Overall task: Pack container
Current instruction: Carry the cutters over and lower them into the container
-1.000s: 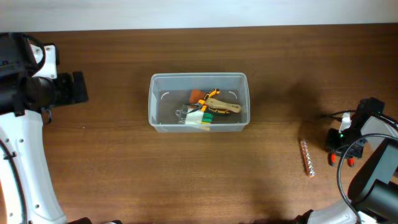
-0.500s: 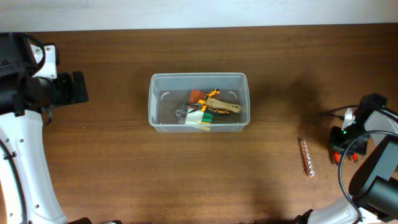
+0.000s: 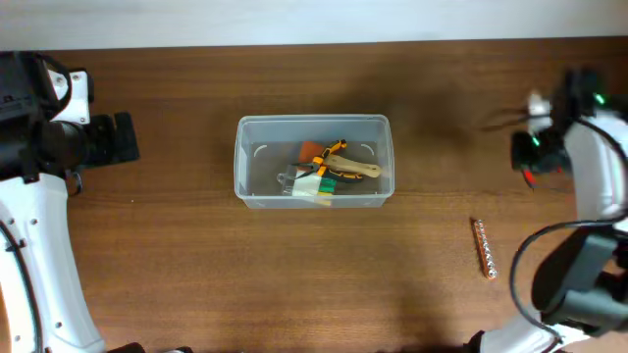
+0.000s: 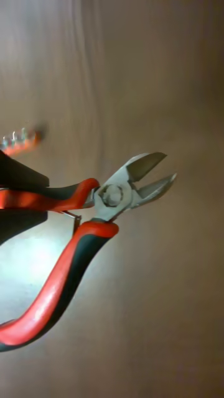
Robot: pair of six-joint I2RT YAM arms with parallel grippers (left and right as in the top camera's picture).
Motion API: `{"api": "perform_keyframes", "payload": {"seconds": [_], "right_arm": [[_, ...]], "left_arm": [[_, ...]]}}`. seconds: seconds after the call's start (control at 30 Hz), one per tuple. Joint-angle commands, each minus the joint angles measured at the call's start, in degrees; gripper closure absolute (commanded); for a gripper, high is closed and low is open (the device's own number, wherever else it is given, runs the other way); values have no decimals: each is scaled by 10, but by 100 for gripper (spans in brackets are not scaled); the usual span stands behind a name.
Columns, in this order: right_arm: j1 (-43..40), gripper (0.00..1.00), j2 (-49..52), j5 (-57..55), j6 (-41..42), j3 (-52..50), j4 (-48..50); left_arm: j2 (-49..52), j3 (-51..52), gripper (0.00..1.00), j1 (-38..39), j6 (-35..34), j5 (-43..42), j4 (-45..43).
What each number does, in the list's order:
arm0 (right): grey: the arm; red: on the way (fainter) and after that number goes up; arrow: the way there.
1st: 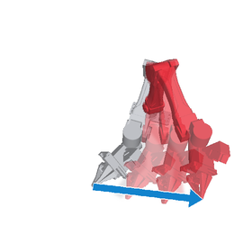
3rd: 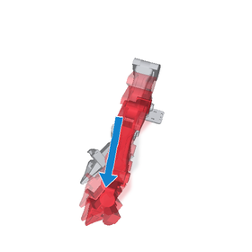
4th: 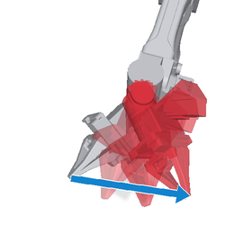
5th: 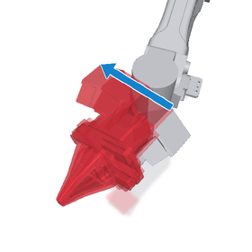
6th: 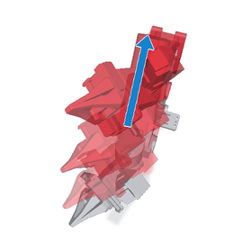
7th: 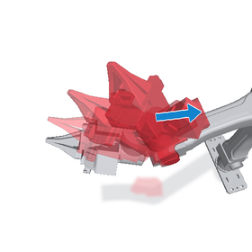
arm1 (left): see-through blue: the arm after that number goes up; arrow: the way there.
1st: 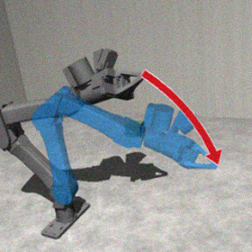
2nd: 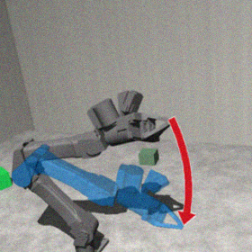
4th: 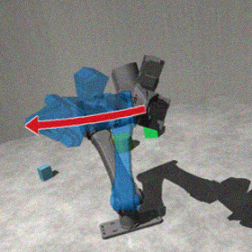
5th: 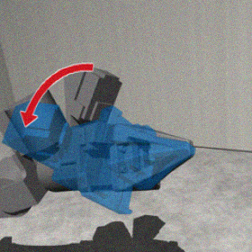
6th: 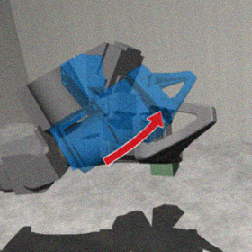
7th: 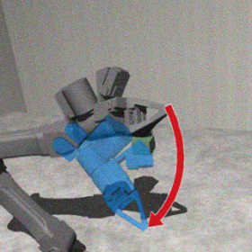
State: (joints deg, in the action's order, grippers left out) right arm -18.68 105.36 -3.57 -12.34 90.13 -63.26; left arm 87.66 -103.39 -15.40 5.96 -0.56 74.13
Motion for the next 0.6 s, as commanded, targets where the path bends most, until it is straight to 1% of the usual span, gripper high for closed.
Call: {"api": "perform_keyframes", "payload": {"seconds": [0.0, 0.17, 0.33, 0.4, 0.57], "right_arm": [[113, 95, 1, 22, -68, 110, -35], [245, 95, 1, 28, -114, 183, -38], [357, 95, 5, 29, -117, 184, -1], [395, 95, 10, 30, -117, 184, 12], [456, 95, 42, 29, -160, 184, 20]], "left_arm": [[2, -9, 1, -3, -7, 5, 0], [2, -9, 1, -3, -7, 5, 1], [2, -9, 1, -3, -7, 5, 2], [2, -9, 1, -3, -7, 5, 5], [2, -9, 1, -3, -7, 5, 15]]}}
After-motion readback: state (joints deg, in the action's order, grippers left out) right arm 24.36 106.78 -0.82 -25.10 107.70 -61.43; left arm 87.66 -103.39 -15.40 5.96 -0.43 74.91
